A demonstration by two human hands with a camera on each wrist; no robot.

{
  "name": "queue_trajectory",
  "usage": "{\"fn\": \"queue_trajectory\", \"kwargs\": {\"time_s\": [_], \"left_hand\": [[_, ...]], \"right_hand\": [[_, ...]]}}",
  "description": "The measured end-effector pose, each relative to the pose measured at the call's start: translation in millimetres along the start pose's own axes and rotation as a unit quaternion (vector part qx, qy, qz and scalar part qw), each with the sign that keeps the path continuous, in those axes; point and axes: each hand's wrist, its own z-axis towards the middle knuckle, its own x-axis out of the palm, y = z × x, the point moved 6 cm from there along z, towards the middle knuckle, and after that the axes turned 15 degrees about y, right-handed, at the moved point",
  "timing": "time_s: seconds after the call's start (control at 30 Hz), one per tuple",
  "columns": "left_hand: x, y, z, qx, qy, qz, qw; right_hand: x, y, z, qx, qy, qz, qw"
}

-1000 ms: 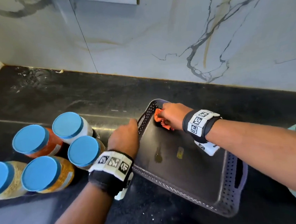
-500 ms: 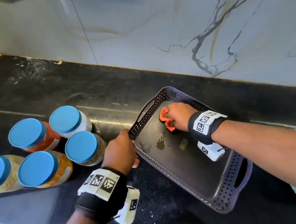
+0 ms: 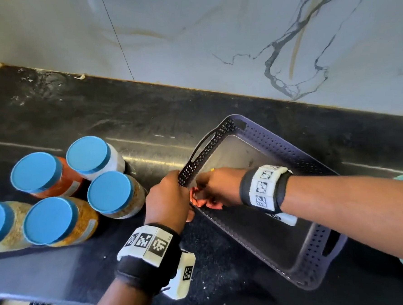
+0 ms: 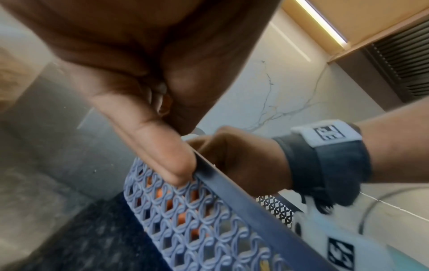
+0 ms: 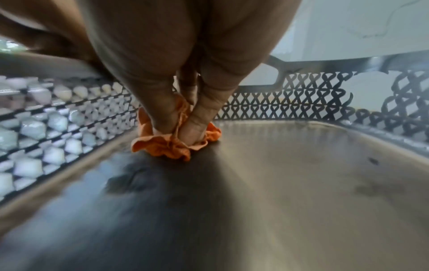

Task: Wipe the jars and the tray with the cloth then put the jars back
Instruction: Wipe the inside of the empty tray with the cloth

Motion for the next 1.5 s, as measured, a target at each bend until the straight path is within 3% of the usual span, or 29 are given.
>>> {"fn": "queue_trajectory", "kwargs": {"time_s": [0.07, 0.17, 0.2, 0.33, 0.53, 0.67, 0.77, 0.87, 1.0, 1.17, 1.27, 1.5], "left_hand": [[0, 2, 0, 0.0, -0.013, -0.013, 1.0], [0, 4, 0, 0.007, -0.01, -0.016, 1.0], [1, 4, 0, 0.011, -0.002, -0.014, 1.0], [1, 6, 0, 0.027, 0.032, -0.04, 0.998], [-3, 3, 2, 0.026, 0.027, 0.025, 0.999], [-3, 8, 3, 0.025, 0.004, -0.022, 0.999], [1, 11, 6, 0.03, 0.008, -0.039, 0.999], [3, 10, 5, 0.029, 0.024, -0.029, 0.999], [1, 5, 5, 0.035, 0.05, 0.017, 0.998], [-1, 1, 4, 0.036, 0.057, 0.054, 0.996], [1, 4, 5, 0.035, 0.036, 0.051, 0.997], [5, 4, 4, 0.05, 0.016, 0.055, 0.997]], "right_hand": [[23, -3, -15, 0.008, 0.051, -0.076, 0.996], [53, -12, -46, 0.02, 0.156, -0.277, 0.948], [59, -15, -53, 0.018, 0.164, -0.284, 0.944], [53, -7, -50, 0.048, 0.086, -0.109, 0.989], [-26, 13, 10, 0.022, -0.04, 0.021, 0.999], [17, 6, -14, -0.009, 0.036, -0.091, 0.995], [66, -8, -58, 0.0, 0.169, -0.212, 0.962], [86, -8, -81, -0.015, 0.209, -0.268, 0.941], [69, 1, -54, -0.011, 0.177, -0.257, 0.95], [-12, 4, -6, -0.044, -0.019, -0.232, 0.971], [-17, -2, -7, -0.047, -0.079, -0.181, 0.979], [60, -23, -79, 0.037, 0.081, -0.178, 0.98]]}}
